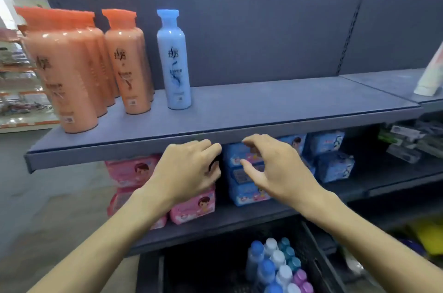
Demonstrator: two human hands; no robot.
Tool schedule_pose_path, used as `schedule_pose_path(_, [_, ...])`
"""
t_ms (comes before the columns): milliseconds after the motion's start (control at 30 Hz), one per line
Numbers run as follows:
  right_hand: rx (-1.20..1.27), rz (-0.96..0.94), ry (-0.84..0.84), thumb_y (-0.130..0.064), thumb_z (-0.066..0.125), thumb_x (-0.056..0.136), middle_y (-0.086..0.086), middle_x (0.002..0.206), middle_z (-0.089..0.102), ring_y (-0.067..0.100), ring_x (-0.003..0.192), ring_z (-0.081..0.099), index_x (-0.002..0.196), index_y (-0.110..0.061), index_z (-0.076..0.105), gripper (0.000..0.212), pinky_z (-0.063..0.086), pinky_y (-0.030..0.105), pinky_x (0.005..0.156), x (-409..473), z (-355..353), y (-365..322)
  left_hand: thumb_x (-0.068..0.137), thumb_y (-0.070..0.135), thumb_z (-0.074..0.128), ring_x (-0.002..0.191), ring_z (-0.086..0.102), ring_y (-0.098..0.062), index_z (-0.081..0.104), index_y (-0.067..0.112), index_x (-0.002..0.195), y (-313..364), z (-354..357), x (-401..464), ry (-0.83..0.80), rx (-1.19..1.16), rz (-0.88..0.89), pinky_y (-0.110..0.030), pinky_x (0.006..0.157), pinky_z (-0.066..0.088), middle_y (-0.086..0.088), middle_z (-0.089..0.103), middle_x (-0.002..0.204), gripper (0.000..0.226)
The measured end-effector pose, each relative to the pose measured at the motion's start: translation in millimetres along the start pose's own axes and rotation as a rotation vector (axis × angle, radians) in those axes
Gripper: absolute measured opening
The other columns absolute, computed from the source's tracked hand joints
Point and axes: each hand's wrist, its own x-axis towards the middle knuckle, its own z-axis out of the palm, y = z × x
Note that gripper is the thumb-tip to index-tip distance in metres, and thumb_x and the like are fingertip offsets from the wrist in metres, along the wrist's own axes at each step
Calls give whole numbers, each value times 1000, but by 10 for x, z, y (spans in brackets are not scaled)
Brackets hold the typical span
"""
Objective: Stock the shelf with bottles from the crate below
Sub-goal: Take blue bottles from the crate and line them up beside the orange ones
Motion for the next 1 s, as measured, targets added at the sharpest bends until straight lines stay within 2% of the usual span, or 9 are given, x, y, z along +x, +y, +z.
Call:
schedule_pose_path(167, [-54, 194, -165, -30, 65, 91, 4, 113, 63, 24, 107, 60, 127, -13, 56, 41, 50, 41, 90, -737, 370, 477, 80, 37, 46, 65, 62, -22, 55, 21, 83, 489, 787, -302, -171, -123, -52, -31, 44, 39, 2, 56, 72, 18])
schedule_pose_path(367, [-76, 444, -430, -29, 62, 90, 7, 110, 61, 28, 105, 60, 124, -12, 55, 39, 48, 38, 84, -1595, 884, 957, 69, 33, 54, 54, 59, -26, 48, 22, 73, 1418, 1687, -777, -481, -311, -51, -29, 41, 29, 1, 54, 64, 13])
schedule_pose_path(467, [-96, 538, -604, -30, 59, 91, 6, 108, 60, 29, 101, 61, 117, -14, 54, 31, 43, 35, 76, -1961, 1066, 1126, 78, 33, 49, 71, 65, -30, 53, 21, 84, 1817, 2005, -1067, -666, -366, -78, -32, 51, 33, -2, 63, 81, 14])
schedule_pose_path(567, [-62, 589, -773, -27, 59, 90, 8, 107, 60, 31, 99, 61, 110, -13, 52, 26, 40, 33, 70, -2326, 1228, 1247, 87, 33, 43, 89, 64, -32, 53, 19, 99, 2084, 2137, -1325, -811, -411, -88, -35, 61, 36, -4, 64, 98, 20])
schedule_pose_path(733, [-14, 645, -1057, -28, 62, 89, 12, 113, 60, 34, 104, 59, 115, -11, 53, 33, 45, 36, 75, -2762, 1479, 1321, 88, 31, 43, 95, 63, -33, 53, 19, 102, 2379, 2240, -1659, -988, -443, -125, -38, 72, 44, -6, 64, 107, 21])
schedule_pose_path(833, [42, 659, -1212, -39, 71, 84, 8, 108, 59, 24, 94, 55, 109, -15, 55, 38, 42, 31, 73, -2916, 1601, 1337, 88, 32, 43, 100, 62, -33, 53, 19, 104, 2512, 2274, -1774, -1055, -443, -157, -39, 77, 45, -7, 64, 111, 23])
schedule_pose_path(900, [41, 672, -1246, -41, 73, 83, 10, 109, 58, 24, 92, 55, 100, -17, 51, 36, 37, 28, 69, -2966, 1661, 1326, 88, 33, 43, 103, 61, -33, 53, 18, 107, 2591, 2292, -1829, -1090, -442, -177, -39, 80, 45, -8, 63, 114, 26])
schedule_pose_path(1000, [19, 727, -1140, -45, 70, 83, 10, 117, 58, 30, 106, 59, 105, -16, 44, 45, 38, 30, 71, -2963, 1740, 1320, 88, 34, 44, 106, 59, -33, 54, 18, 109, 2664, 2321, -1893, -1129, -430, -210, -38, 82, 44, -8, 63, 116, 28])
